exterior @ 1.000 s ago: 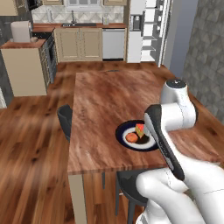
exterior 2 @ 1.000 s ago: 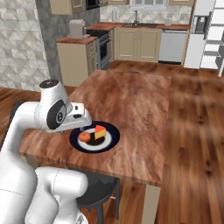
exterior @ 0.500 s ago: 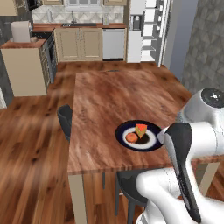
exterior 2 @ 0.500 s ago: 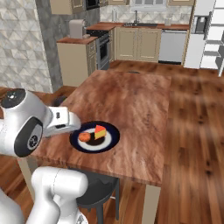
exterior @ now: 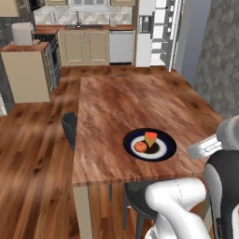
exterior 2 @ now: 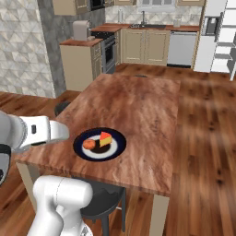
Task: Take the cheese, fish, and squash from the fridge and place them on the plate on the dining counter to create an appetizer plate.
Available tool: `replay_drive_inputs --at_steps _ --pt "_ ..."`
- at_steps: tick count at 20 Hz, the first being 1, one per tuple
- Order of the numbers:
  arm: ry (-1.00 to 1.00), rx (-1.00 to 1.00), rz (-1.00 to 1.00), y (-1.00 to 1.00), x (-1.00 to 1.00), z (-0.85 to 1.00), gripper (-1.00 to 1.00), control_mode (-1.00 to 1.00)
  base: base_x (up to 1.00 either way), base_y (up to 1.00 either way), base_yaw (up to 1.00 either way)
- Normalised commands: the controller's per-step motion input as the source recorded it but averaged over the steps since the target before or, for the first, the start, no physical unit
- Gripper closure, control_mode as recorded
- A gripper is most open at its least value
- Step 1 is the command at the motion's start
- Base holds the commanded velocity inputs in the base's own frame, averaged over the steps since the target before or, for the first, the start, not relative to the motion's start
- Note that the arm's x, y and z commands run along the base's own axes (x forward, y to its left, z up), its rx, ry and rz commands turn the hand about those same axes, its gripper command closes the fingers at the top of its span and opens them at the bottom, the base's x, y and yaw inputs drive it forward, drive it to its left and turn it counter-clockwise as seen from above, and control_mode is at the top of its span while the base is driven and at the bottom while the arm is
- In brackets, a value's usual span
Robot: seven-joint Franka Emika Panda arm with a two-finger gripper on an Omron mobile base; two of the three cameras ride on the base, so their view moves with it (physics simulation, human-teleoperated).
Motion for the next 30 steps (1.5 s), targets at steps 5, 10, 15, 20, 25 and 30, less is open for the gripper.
replay_drive_inputs --at_steps 5,10,15,20,25,30 --pt "0.0 0.0 0.0 0.0 0.0 0.0 -1.0 1.0 -0.63 -0.73 -0.06" --pt "0.0 0.0 0.0 0.0 0.0 0.0 -1.0 1.0 -0.51 -1.0 -0.15" --pt "0.0 0.0 0.0 0.0 0.0 0.0 -1.0 1.0 -0.09 -1.0 -0.19" --pt "0.0 0.0 0.0 0.0 0.0 0.0 -1.0 1.0 0.24 -1.0 -0.21" --pt "0.0 0.0 0.0 0.0 0.0 0.0 -1.0 1.0 0.96 -0.61 -0.29" --pt "0.0 0.0 0.0 0.0 0.0 0.0 -1.0 1.0 1.0 0.31 -0.15"
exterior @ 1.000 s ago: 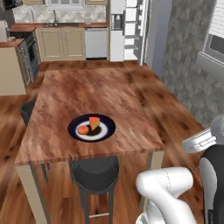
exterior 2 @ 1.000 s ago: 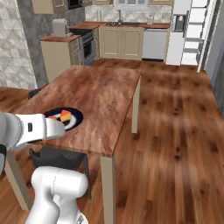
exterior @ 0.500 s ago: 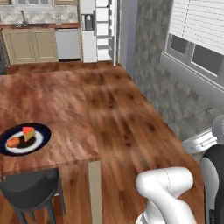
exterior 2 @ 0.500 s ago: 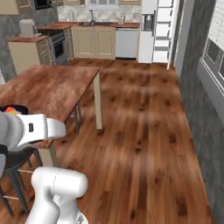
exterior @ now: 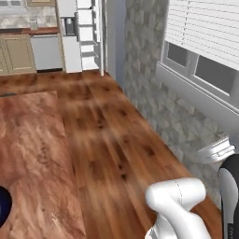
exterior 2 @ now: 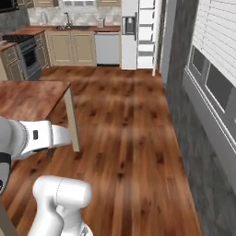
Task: Take the cheese, fish, and squash from the fridge and place them on the plate on the dining counter to create an appetizer plate.
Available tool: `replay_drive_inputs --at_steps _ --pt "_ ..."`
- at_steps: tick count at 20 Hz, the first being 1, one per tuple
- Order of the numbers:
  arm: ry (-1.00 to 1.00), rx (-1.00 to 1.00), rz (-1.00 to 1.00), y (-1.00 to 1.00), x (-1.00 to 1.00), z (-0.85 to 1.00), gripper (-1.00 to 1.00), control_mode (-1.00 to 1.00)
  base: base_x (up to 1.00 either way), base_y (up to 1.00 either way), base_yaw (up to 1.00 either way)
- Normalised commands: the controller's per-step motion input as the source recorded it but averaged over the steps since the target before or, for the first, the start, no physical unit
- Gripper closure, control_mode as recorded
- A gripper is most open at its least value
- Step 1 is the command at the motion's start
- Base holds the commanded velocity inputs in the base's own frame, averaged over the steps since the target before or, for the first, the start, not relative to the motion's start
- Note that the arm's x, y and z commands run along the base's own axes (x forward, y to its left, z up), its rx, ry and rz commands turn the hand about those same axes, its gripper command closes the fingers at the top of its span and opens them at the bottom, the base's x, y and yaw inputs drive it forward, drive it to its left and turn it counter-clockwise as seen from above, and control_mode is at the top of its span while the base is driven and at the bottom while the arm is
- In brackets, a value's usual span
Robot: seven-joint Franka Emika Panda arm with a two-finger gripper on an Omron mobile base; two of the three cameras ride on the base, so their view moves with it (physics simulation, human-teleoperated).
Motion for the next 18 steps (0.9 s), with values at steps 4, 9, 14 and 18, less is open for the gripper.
replay_drive_inputs --at_steps 4,9,14,18 --pt "0.0 0.0 0.0 0.0 0.0 0.0 -1.0 1.0 1.0 0.87 -0.15" --pt "0.0 0.0 0.0 0.0 0.0 0.0 -1.0 1.0 1.0 0.82 -0.15" --pt "0.0 0.0 0.0 0.0 0.0 0.0 -1.0 1.0 1.0 0.35 0.02" --pt "0.0 0.0 0.0 0.0 0.0 0.0 -1.0 1.0 1.0 -0.12 0.41"
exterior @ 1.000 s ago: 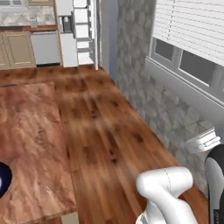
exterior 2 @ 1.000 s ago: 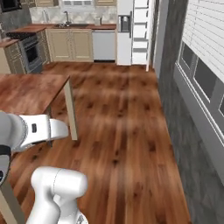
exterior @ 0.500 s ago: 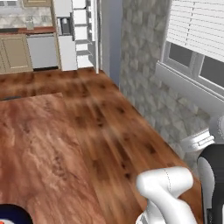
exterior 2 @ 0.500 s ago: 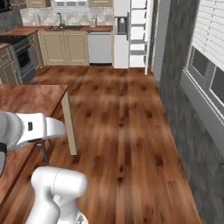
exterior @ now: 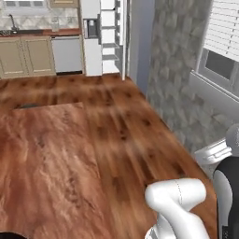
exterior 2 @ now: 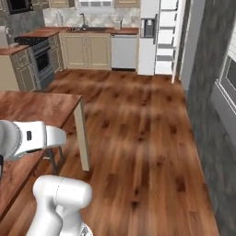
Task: Take the cheese, fish, and squash from the fridge and place them on the plate on the dining counter to create an appetizer plate.
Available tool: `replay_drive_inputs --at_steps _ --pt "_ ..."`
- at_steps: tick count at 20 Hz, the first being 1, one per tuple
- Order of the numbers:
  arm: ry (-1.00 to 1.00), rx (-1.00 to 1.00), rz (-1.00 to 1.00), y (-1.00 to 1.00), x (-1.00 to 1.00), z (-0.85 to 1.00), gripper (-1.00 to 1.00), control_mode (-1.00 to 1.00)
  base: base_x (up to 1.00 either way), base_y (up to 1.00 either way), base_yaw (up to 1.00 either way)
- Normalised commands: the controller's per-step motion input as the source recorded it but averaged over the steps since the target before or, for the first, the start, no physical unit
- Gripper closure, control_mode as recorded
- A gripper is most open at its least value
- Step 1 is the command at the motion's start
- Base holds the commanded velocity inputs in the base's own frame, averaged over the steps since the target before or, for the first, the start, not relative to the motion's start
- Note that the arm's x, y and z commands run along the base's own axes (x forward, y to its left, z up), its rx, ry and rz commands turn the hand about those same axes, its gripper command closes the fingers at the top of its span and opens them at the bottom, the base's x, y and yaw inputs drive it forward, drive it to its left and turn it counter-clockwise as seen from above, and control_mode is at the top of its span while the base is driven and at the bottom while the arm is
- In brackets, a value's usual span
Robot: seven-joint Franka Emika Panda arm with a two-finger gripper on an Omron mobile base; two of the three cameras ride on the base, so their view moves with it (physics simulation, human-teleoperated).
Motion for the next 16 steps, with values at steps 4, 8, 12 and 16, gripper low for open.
replay_drive_inputs --at_steps 4,8,12,16 --pt "0.0 0.0 0.0 0.0 0.0 0.0 -1.0 1.0 1.0 -0.07 0.56" --pt "0.0 0.0 0.0 0.0 0.0 0.0 -1.0 1.0 1.0 -0.23 0.54" --pt "0.0 0.0 0.0 0.0 0.0 0.0 -1.0 1.0 0.97 -0.77 0.4" --pt "0.0 0.0 0.0 0.0 0.0 0.0 -1.0 1.0 0.37 -0.99 0.21"
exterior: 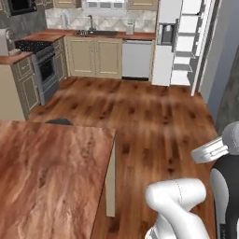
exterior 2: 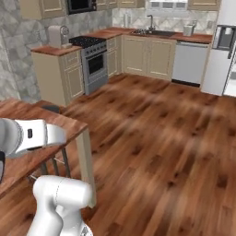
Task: Take the cheese, fish, and squash from the fridge and place them on the plate on the dining counter to create an appetizer plate.
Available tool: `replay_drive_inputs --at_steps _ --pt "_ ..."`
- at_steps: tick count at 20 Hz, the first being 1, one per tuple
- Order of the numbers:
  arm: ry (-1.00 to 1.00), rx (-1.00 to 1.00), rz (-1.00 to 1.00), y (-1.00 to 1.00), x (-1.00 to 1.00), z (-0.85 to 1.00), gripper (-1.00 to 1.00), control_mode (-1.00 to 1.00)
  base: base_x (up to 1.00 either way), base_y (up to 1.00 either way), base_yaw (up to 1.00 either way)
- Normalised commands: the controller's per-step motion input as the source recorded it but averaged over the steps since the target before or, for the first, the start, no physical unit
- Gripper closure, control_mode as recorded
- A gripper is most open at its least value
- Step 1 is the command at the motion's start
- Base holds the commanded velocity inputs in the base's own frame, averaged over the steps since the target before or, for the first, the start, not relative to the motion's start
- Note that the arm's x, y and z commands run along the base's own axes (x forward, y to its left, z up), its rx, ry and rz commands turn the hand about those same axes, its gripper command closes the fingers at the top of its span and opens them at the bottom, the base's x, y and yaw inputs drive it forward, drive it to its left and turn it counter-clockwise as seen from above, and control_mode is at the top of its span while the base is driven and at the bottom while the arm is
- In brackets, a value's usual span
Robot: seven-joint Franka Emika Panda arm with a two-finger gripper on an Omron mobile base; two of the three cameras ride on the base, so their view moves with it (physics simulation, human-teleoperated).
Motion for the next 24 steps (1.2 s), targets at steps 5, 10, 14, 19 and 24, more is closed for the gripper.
replay_drive_inputs --at_steps 5,10,14,19,24 --pt "0.0 0.0 0.0 0.0 0.0 0.0 -1.0 1.0 0.0 -1.0 0.04" --pt "0.0 0.0 0.0 0.0 0.0 0.0 -1.0 1.0 0.26 -0.87 -0.01" --pt "0.0 0.0 0.0 0.0 0.0 0.0 -1.0 1.0 1.0 -0.08 -0.1" --pt "0.0 0.0 0.0 0.0 0.0 0.0 -1.0 1.0 1.0 0.0 -0.23" --pt "0.0 0.0 0.0 0.0 0.0 0.0 -1.0 1.0 1.0 0.0 -0.27"
